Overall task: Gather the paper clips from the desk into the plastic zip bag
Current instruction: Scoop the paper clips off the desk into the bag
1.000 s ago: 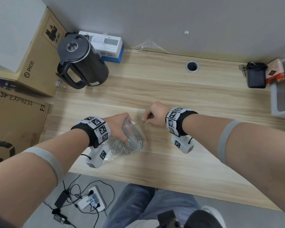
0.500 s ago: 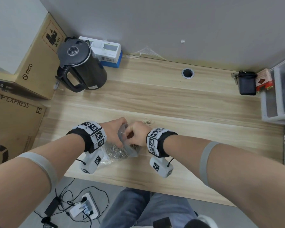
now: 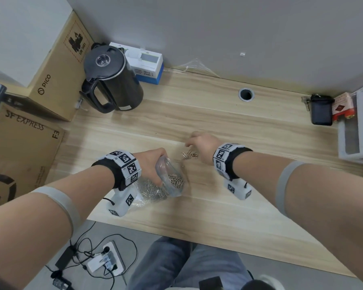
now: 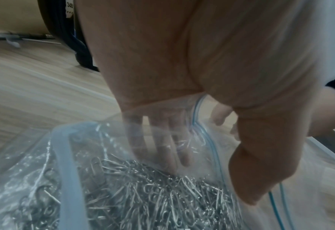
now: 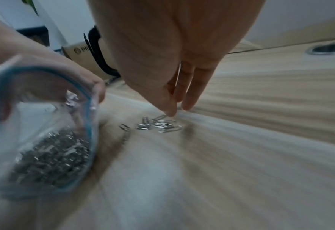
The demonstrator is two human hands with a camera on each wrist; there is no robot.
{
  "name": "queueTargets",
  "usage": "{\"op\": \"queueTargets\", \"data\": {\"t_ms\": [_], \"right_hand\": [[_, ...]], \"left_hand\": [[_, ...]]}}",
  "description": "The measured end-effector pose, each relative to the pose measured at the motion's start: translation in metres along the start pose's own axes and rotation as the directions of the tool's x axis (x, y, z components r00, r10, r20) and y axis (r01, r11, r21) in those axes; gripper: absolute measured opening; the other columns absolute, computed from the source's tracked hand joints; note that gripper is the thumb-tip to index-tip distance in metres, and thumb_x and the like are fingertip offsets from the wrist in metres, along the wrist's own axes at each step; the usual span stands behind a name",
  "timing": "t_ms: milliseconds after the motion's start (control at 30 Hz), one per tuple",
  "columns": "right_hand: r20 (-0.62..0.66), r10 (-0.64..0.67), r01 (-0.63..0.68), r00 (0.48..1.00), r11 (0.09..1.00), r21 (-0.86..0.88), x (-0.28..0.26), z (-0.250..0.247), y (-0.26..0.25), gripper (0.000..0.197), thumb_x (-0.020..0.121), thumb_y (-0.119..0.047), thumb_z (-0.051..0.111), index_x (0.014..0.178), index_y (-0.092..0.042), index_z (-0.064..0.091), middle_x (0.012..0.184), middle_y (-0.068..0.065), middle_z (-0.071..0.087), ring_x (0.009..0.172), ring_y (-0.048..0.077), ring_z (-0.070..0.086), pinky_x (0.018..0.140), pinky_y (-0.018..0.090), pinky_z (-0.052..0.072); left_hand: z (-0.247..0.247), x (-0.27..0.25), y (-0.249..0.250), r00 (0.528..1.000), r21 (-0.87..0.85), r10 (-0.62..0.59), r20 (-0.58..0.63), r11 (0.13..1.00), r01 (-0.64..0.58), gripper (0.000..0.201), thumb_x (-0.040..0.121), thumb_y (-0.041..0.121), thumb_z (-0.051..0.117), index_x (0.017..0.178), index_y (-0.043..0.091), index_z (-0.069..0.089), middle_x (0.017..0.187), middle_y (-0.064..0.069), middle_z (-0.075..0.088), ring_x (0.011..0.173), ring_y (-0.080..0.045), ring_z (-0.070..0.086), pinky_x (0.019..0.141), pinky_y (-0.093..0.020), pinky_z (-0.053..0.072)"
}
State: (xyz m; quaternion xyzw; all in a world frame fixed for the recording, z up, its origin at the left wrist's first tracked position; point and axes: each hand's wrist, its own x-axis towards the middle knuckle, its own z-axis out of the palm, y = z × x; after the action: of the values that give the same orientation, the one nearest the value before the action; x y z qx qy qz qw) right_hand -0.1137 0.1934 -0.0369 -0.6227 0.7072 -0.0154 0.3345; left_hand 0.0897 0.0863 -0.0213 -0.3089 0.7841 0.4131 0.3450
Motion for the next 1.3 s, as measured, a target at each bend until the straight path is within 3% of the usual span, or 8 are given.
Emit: {"op": "queueTargets", "data": {"t_ms": [167, 300, 567, 767, 867, 1000, 1200, 1300], "right_hand": [[0.075, -0.073, 0.077, 0.994, 0.996, -0.048, 0.004, 0.008, 0.020, 0.052, 0.081, 0.009, 0.052, 0.126, -0.013, 0.065, 0.123, 0.011, 0.053, 0.112, 0.033, 0.048, 0.092, 0.036, 0.040], [0.059, -0.057, 0.057, 0.997, 0.998, -0.002, 0.012, 0.018, 0.023, 0.040, 0.083, -0.003, 0.063, 0.121, -0.016, 0.069, 0.124, 0.010, 0.053, 0.114, 0.028, 0.051, 0.089, 0.022, 0.034], [0.079, 0.021, -0.013, 0.997, 0.995, -0.104, 0.015, 0.013, 0.026, 0.018, 0.091, -0.017, 0.061, 0.099, -0.020, 0.076, 0.101, 0.000, 0.067, 0.098, 0.025, 0.062, 0.080, 0.036, 0.053], [0.005, 0.105, -0.105, 0.994, 0.991, -0.078, 0.018, 0.012, 0.023, 0.016, 0.091, -0.022, 0.060, 0.094, -0.019, 0.076, 0.101, 0.000, 0.068, 0.096, 0.026, 0.063, 0.082, 0.039, 0.055], [-0.011, 0.124, -0.124, 0.992, 0.990, -0.062, 0.023, 0.014, 0.020, 0.017, 0.091, -0.024, 0.059, 0.091, -0.018, 0.075, 0.099, 0.003, 0.067, 0.094, 0.027, 0.063, 0.081, 0.039, 0.055], [-0.011, 0.110, -0.110, 0.994, 0.993, -0.038, 0.029, 0.015, 0.014, 0.018, 0.093, -0.024, 0.058, 0.093, -0.017, 0.075, 0.100, 0.004, 0.067, 0.094, 0.027, 0.062, 0.081, 0.037, 0.054], [0.013, 0.037, -0.037, 0.999, 0.999, -0.023, 0.030, 0.020, 0.007, 0.034, 0.077, -0.045, 0.058, 0.089, -0.016, 0.071, 0.096, 0.001, 0.064, 0.094, 0.024, 0.059, 0.080, 0.038, 0.054], [0.028, -0.004, 0.006, 1.000, 0.997, -0.071, 0.031, 0.020, 0.006, 0.047, 0.073, -0.050, 0.072, 0.105, -0.017, 0.069, 0.106, 0.000, 0.057, 0.107, 0.022, 0.050, 0.089, 0.038, 0.048]], "left_hand": [[-0.001, 0.001, 0.000, 1.000, -0.007, 0.002, -0.005, 1.000, -0.002, 0.072, 0.069, 0.018, 0.089, 0.123, 0.019, 0.041, 0.096, 0.003, 0.059, 0.069, -0.006, 0.055, 0.043, -0.011, 0.040], [0.000, 0.002, -0.001, 1.000, -0.024, -0.017, -0.004, 1.000, 0.016, 0.074, 0.067, 0.019, 0.089, 0.123, 0.021, 0.041, 0.099, -0.002, 0.063, 0.069, -0.011, 0.059, 0.048, -0.020, 0.046], [-0.003, 0.004, -0.002, 1.000, -0.038, -0.014, 0.002, 0.999, 0.014, 0.070, 0.067, 0.017, 0.087, 0.122, 0.020, 0.043, 0.101, -0.005, 0.066, 0.071, -0.014, 0.062, 0.052, -0.026, 0.050], [-0.004, 0.004, -0.003, 1.000, -0.033, -0.009, -0.004, 0.999, 0.009, 0.070, 0.065, 0.021, 0.088, 0.119, 0.023, 0.043, 0.099, -0.003, 0.065, 0.074, -0.017, 0.063, 0.054, -0.031, 0.052], [-0.005, 0.003, -0.004, 1.000, -0.009, -0.016, -0.014, 1.000, 0.016, 0.073, 0.061, 0.027, 0.088, 0.118, 0.027, 0.043, 0.100, -0.005, 0.066, 0.086, -0.029, 0.070, 0.066, -0.046, 0.061], [-0.005, 0.003, -0.006, 1.000, -0.020, -0.009, -0.020, 1.000, 0.008, 0.073, 0.060, 0.030, 0.089, 0.118, 0.027, 0.044, 0.101, -0.005, 0.067, 0.090, -0.029, 0.070, 0.071, -0.051, 0.061], [-0.006, 0.003, -0.008, 1.000, -0.035, -0.005, -0.014, 0.999, 0.004, 0.075, 0.062, 0.030, 0.090, 0.120, 0.025, 0.044, 0.104, -0.005, 0.065, 0.090, -0.027, 0.069, 0.070, -0.045, 0.061], [-0.006, 0.004, -0.011, 1.000, -0.044, -0.002, -0.019, 0.999, 0.001, 0.077, 0.061, 0.030, 0.091, 0.122, 0.025, 0.044, 0.105, -0.004, 0.064, 0.092, -0.026, 0.068, 0.072, -0.044, 0.061]]}}
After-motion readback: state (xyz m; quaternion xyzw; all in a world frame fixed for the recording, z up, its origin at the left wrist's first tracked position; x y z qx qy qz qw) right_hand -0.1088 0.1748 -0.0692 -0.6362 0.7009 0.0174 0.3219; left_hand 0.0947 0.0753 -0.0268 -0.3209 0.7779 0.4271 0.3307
